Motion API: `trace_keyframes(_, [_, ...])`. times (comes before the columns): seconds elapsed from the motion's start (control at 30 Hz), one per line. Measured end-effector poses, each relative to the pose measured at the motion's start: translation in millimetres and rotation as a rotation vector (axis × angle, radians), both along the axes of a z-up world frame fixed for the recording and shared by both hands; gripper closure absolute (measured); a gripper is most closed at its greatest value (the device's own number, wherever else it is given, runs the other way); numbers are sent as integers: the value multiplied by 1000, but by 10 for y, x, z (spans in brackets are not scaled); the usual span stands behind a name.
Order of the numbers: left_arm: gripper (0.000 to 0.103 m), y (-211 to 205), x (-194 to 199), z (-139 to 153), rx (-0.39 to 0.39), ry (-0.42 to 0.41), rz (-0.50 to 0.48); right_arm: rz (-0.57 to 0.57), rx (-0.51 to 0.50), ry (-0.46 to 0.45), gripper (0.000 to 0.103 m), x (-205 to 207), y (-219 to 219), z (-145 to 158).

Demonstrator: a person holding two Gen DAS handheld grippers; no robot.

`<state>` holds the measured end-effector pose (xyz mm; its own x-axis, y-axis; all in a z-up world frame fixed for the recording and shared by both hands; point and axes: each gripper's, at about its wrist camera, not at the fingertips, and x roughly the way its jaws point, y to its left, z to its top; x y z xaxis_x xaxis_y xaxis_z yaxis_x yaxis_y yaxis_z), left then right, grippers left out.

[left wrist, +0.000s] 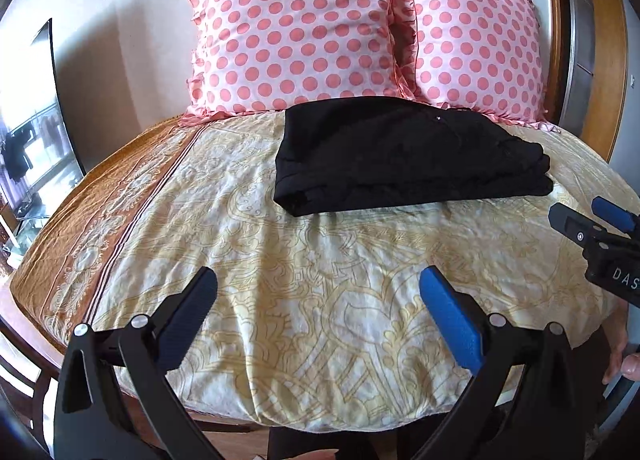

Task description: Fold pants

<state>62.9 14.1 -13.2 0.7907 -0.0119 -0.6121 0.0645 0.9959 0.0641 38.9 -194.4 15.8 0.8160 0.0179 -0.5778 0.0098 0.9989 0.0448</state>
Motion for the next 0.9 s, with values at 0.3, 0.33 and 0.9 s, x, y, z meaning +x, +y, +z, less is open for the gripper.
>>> trace_keyframes(0.3, [2, -35, -55, -70, 41, 11, 12, -16, -66, 38, 3, -25, 151, -110])
trace_keyframes(0.33, [2, -35, -54, -74, 43, 12, 13, -15, -68, 39, 3, -27, 163, -117])
trace_keyframes(0.9, [2, -33, 41, -159, 17, 65, -2, -43, -123, 16, 1, -45, 176, -91])
